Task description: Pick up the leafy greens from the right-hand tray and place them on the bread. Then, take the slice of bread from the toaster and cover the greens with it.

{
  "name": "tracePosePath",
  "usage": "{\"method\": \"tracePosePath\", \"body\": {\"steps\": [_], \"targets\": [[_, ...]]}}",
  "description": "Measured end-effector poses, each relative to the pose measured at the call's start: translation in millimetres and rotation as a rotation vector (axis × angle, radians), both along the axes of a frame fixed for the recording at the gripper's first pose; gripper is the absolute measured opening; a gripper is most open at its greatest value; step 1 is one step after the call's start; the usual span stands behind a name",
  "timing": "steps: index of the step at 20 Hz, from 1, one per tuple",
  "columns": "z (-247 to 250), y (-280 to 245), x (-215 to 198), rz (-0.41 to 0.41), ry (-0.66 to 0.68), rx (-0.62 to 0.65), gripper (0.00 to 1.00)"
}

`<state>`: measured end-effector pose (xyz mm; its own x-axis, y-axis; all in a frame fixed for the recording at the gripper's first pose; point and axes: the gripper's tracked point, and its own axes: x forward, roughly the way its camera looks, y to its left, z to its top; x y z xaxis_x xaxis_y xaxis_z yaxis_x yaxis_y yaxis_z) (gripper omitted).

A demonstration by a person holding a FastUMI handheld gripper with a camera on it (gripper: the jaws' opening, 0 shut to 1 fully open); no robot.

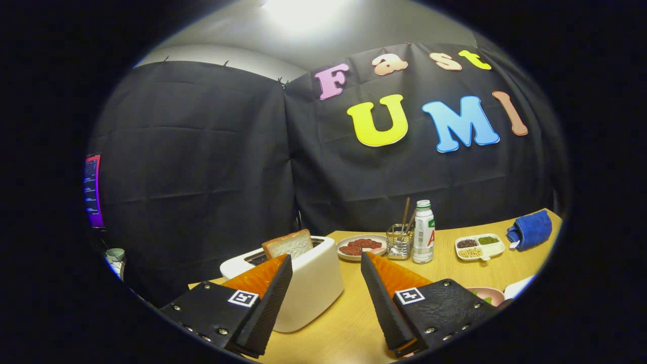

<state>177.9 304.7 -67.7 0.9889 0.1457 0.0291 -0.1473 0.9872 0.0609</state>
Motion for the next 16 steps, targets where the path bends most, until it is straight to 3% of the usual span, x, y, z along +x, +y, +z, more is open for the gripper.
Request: {"method": "tracePosePath", "body": {"steps": [4,6,11,13,14,16], "targets": [[12,58,15,0.033,-0.060,-0.131,0.87],[9,71,32,0.013,-0.066,-0.168,0.86],[-5,79,78,-0.045,-0.028,-0.101,0.80],[-6,70,84,-0.056,0.001,-0.074,0.70],[-12,63,89,-0.086,0.018,-0.070,0.56],[-10,63,88,-0.069,0.029,-0.060,0.27]]}}
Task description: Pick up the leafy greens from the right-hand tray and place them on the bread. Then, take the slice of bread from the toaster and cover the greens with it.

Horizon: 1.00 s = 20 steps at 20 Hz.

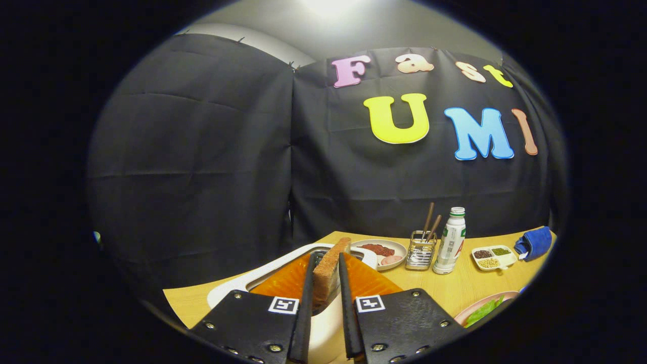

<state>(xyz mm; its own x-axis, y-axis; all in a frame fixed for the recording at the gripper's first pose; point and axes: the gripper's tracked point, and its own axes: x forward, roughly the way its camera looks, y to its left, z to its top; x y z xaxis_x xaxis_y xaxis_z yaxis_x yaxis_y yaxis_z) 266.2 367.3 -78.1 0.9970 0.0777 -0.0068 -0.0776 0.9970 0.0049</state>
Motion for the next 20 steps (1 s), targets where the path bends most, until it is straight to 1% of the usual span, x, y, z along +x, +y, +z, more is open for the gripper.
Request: {"method": "tracePosePath", "body": {"steps": [1,2,4,7,13,16,20], "targets": [[2,1,-7,0.010,0.002,0.008,0.27],[2,3,-8,0.021,-0.003,0.024,0.08],[16,5,-18,0.049,-0.019,0.040,0.07],[44,1,-31,0.066,-0.086,0.070,0.07],[85,-26,-57,0.084,-0.161,0.164,0.07],[93,-64,-74,0.029,-0.190,0.136,0.07],[66,-132,-96,-0.077,-0.140,0.070,0.07]]}}
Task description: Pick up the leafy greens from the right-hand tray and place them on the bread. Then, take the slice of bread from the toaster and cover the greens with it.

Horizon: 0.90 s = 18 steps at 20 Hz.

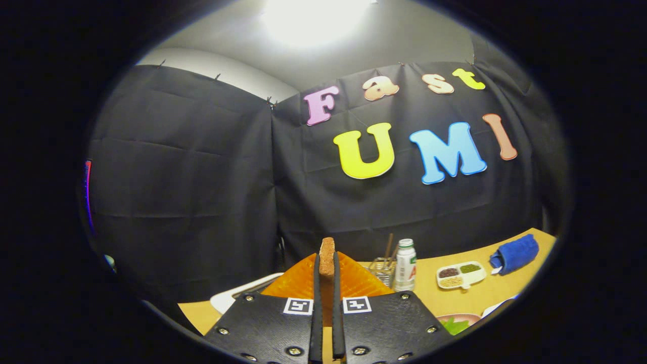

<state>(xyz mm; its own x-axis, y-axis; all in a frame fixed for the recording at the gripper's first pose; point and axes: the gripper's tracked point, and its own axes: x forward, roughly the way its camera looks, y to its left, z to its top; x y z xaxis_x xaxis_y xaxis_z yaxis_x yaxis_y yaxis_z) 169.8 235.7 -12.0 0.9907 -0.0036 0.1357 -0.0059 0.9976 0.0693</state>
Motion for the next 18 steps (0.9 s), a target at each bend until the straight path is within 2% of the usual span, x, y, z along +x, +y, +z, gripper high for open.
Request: {"method": "tracePosePath", "body": {"steps": [6,11,15,18], "targets": [[-79,-101,-34,-0.171,0.187,-0.149,0.08],[-93,-151,-57,-0.275,0.224,-0.238,0.07],[-132,-141,-63,-0.254,0.294,-0.276,0.07],[-139,-114,-65,-0.207,0.286,-0.318,0.07]]}}
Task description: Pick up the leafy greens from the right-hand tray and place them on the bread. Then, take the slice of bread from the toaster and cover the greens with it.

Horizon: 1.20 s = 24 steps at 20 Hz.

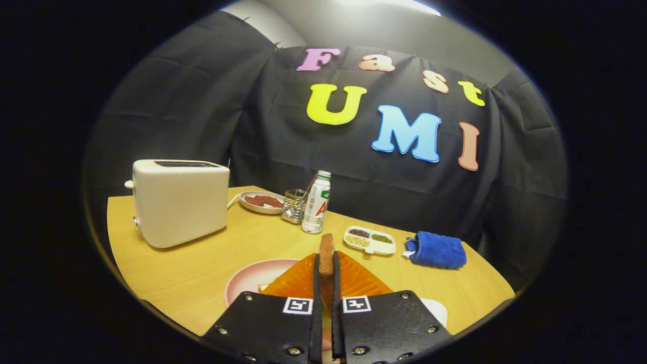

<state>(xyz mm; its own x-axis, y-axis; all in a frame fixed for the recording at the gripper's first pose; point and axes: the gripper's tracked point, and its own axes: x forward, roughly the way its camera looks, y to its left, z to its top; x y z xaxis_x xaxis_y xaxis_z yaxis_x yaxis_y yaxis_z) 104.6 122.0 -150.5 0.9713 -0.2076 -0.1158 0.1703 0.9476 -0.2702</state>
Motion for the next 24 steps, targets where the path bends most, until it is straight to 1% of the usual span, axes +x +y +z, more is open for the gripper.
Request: {"method": "tracePosePath", "body": {"steps": [2,5,8,15,18,22,24], "targets": [[-20,18,5,0.043,0.039,0.032,0.08],[-45,32,10,0.085,0.108,0.141,0.08],[-55,38,8,0.102,0.151,0.250,0.08],[-62,42,4,0.119,0.193,0.428,0.08],[-62,42,3,0.123,0.199,0.449,0.08],[-57,43,4,0.119,0.175,0.407,0.07],[-57,47,3,0.131,0.171,0.392,0.10]]}}
